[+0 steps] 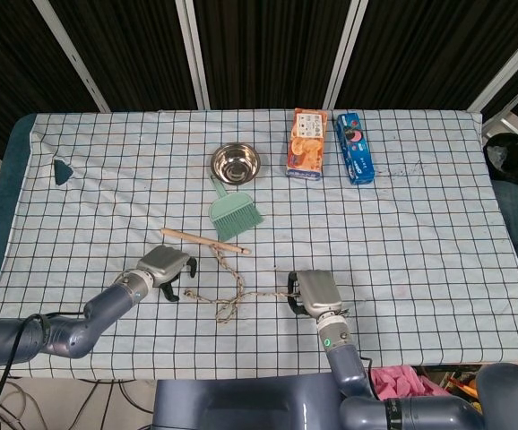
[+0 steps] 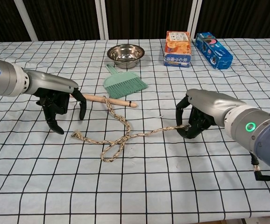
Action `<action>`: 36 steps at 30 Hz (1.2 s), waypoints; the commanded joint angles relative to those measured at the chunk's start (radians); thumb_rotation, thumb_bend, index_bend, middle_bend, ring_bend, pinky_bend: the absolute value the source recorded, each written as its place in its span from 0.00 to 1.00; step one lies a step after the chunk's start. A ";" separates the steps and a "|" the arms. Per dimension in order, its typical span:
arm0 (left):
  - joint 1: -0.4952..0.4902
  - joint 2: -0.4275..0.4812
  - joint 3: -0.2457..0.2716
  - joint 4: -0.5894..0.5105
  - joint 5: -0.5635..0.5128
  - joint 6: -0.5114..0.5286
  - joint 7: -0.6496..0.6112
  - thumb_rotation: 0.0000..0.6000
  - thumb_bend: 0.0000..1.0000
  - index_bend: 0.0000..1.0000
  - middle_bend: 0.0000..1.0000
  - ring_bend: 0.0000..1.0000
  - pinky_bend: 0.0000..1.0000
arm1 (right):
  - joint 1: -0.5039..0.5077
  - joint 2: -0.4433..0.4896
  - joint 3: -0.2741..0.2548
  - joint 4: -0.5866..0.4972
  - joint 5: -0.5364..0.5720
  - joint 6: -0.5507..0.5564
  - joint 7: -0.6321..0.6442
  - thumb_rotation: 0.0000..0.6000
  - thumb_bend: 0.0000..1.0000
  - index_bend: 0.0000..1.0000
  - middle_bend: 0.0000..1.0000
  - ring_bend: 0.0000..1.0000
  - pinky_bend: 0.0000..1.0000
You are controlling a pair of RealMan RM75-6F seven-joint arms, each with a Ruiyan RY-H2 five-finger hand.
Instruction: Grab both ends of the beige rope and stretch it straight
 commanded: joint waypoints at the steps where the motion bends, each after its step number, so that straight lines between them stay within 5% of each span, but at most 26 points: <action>1: 0.009 -0.012 -0.003 0.015 0.023 -0.005 -0.009 1.00 0.16 0.39 1.00 0.98 0.86 | -0.002 -0.001 0.002 -0.002 -0.003 0.001 0.004 1.00 0.39 0.62 1.00 1.00 1.00; 36: 0.044 -0.058 -0.040 0.077 0.117 -0.064 -0.139 1.00 0.26 0.44 1.00 0.98 0.86 | -0.022 0.008 0.020 -0.027 -0.036 0.029 0.012 1.00 0.39 0.62 1.00 1.00 1.00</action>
